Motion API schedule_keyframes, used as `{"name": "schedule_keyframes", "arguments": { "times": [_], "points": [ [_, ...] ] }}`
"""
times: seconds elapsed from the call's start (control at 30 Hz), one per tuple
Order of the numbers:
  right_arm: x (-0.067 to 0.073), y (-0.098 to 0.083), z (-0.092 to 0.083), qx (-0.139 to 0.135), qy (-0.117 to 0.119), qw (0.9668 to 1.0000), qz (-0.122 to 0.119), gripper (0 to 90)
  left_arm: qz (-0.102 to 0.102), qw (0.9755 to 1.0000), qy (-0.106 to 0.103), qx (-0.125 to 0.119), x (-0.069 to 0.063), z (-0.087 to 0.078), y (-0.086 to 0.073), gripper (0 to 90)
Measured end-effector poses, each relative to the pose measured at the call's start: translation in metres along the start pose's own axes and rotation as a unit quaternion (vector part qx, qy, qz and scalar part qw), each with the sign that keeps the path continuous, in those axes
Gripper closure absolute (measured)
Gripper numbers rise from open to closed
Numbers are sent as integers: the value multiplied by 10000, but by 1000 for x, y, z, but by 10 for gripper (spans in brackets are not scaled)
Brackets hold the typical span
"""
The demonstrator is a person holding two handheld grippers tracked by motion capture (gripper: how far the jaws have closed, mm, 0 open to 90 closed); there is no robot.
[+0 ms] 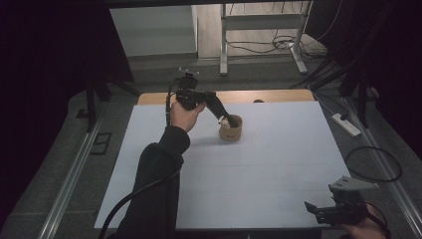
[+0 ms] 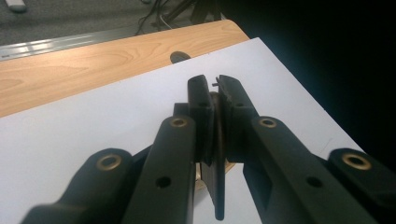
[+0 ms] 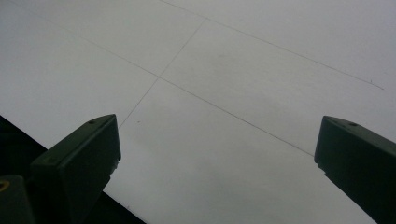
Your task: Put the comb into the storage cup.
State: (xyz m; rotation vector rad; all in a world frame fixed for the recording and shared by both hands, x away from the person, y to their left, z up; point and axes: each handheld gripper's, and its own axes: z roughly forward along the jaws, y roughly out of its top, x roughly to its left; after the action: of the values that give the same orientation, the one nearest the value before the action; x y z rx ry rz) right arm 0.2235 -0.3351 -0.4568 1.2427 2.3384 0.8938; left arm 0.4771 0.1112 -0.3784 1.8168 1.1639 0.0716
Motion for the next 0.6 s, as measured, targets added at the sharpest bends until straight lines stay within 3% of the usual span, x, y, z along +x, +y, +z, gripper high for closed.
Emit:
{"name": "schedule_keyframes", "arguments": {
  "times": [0.6],
  "points": [
    [1,0,0,30,28,10000,-18,7,-397,9992,-68,-72,14,7,-8,839]
  ]
}}
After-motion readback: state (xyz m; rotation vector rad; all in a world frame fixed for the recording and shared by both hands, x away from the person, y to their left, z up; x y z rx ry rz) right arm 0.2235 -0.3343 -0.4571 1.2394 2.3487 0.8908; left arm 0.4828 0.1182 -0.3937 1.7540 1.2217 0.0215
